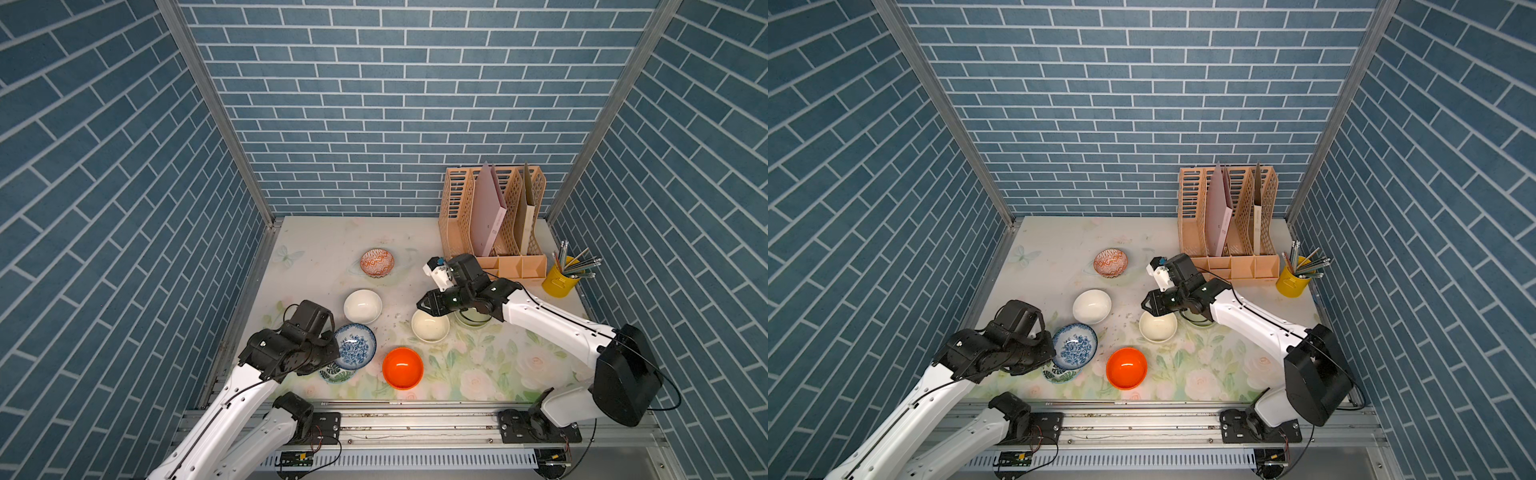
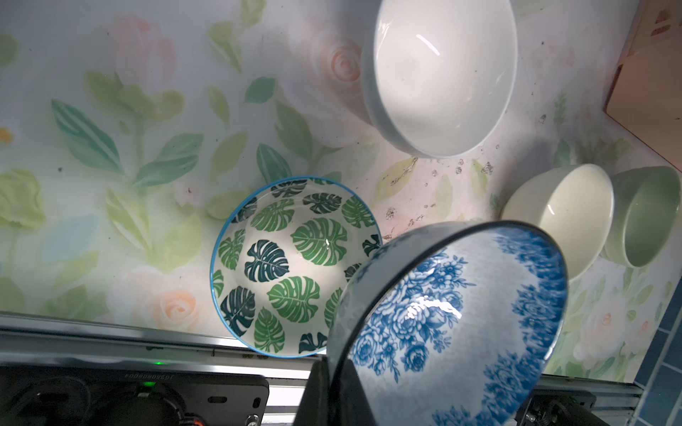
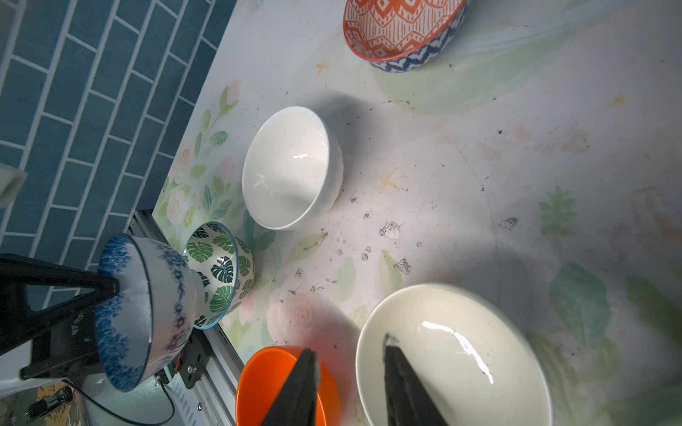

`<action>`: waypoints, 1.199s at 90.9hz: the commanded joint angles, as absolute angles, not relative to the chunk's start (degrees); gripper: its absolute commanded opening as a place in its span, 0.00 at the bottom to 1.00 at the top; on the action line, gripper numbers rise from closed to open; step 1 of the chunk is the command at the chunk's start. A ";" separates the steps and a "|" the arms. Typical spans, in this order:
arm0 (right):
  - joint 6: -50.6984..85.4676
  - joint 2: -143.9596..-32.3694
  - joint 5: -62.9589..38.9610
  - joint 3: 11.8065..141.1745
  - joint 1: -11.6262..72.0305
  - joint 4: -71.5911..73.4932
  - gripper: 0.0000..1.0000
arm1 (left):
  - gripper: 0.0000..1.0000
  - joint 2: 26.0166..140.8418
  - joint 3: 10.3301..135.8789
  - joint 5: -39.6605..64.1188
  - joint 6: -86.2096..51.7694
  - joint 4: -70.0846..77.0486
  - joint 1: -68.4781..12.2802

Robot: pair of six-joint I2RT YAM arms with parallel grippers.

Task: Stack the bowls
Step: Place the bowl on the bowl.

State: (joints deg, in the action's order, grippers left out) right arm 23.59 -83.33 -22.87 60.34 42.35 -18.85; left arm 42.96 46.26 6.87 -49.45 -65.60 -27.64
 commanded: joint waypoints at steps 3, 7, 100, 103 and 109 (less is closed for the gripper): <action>22.24 -80.04 -25.73 58.69 42.21 -15.02 0.34 | 0.00 42.00 44.49 6.00 -52.02 -66.40 -27.28; 22.63 -79.23 -26.50 57.92 42.27 -14.17 0.34 | 0.00 42.04 43.89 6.05 -52.22 -66.44 -27.23; 22.50 -73.70 -26.28 54.43 42.24 -12.44 0.34 | 0.00 44.67 36.65 7.95 -45.44 -61.43 -13.48; 22.50 -73.66 -26.31 54.43 42.23 -12.49 0.34 | 0.00 44.46 36.44 7.87 -45.40 -61.17 -13.34; 22.44 -73.65 -26.32 54.43 42.30 -12.44 0.34 | 0.00 44.34 35.82 7.98 -45.27 -60.89 -12.94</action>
State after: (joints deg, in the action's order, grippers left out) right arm 23.59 -74.89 -26.15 55.31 42.35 -13.47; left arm 44.88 36.34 6.42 -46.85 -63.13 -13.89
